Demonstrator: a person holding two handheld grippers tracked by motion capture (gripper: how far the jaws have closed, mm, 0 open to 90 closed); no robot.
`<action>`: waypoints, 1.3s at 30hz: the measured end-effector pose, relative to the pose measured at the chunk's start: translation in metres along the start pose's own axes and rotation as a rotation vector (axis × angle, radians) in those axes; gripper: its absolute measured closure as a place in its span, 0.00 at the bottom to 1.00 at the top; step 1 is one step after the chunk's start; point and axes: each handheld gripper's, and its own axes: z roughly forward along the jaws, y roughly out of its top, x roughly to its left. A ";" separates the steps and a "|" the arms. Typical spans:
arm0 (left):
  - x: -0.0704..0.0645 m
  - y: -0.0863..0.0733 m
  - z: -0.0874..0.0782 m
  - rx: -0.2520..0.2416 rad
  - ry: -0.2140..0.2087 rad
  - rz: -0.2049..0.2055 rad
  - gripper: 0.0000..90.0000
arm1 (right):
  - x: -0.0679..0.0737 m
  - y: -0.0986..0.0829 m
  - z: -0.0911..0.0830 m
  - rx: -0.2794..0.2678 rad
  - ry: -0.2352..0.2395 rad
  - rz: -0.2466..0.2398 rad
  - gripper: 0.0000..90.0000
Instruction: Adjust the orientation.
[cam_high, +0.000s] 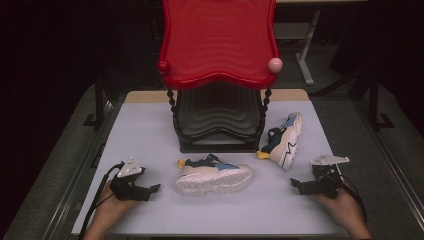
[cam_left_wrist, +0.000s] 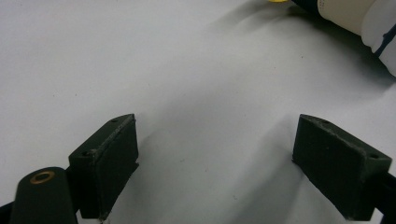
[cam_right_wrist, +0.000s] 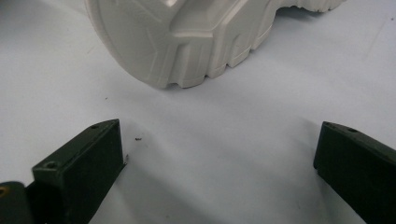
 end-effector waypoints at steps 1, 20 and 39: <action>0.000 0.000 0.000 0.000 0.000 0.000 0.15 | 0.000 0.000 0.000 0.000 0.000 0.000 0.01; -0.014 0.032 -0.025 -0.060 -0.253 -0.003 0.72 | 0.000 0.000 0.000 -0.001 -0.001 -0.001 0.01; -0.039 0.088 -0.021 -0.149 -0.430 0.094 1.00 | 0.000 0.000 0.000 -0.001 -0.001 -0.001 0.01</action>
